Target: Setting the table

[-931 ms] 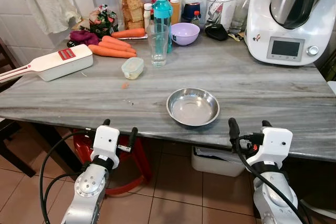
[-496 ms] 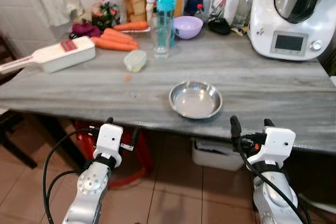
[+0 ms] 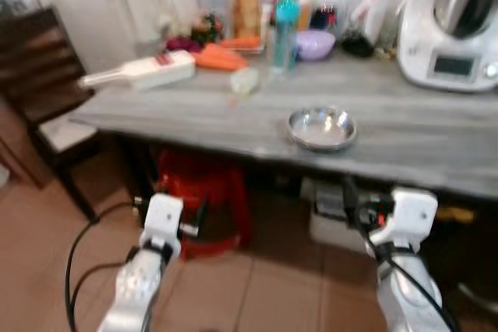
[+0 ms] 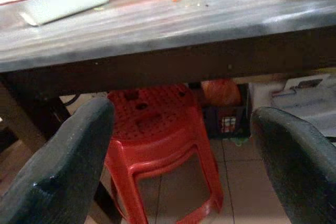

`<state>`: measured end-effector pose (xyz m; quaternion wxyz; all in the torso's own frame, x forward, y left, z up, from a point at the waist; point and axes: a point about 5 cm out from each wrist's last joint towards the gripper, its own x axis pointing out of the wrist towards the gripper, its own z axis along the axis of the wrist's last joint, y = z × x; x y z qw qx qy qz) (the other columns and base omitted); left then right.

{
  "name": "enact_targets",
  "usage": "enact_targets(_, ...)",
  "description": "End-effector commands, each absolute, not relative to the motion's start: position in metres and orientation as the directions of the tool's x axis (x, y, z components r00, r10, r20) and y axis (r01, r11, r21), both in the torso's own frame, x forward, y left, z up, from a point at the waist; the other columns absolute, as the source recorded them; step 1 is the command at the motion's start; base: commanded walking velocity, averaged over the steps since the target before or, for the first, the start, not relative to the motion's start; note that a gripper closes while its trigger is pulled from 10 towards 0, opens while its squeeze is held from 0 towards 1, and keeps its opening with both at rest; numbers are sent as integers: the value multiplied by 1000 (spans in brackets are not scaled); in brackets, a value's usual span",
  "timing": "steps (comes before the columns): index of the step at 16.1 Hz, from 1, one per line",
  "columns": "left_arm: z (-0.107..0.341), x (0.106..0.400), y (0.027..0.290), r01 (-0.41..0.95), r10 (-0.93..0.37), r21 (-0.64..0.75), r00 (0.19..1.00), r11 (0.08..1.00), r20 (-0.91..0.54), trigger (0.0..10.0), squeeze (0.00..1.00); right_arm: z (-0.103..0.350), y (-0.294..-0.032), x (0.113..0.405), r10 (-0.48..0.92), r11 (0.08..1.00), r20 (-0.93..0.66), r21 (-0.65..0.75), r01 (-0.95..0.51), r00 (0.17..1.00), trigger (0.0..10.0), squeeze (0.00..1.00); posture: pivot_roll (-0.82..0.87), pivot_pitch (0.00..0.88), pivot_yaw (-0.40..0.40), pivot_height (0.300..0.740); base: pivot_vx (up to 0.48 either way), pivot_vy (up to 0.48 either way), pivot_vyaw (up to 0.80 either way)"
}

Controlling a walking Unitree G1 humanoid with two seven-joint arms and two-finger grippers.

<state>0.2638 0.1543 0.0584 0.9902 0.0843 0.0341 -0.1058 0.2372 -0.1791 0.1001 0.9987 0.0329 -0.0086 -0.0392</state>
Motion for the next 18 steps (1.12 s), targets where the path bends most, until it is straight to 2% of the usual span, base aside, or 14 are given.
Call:
enact_targets(1, 61, 265, 154, 215, -204, 167, 976, 962, -78, 10000, 0, 102, -178, 238, -71, 995, 16, 72, 70, 997, 10000, 0, 6, 0, 25, 740, -296, 0, 0)
enact_targets(11, 60, 265, 153, 220, -209, 166, 975, 961, -78, 10000, 0, 102, -183, 238, -111, 990, 14, 84, 110, 994, 10000, 0, 2, 0, 22, 740, -297, 0, 0)
enact_targets(18, 68, 268, 146, 291, -286, 120, 957, 949, -51, 10000, 0, 101, -183, 242, -111, 990, 8, 85, 110, 994, 10000, 0, 8, 0, 19, 740, 0, 0, 0)
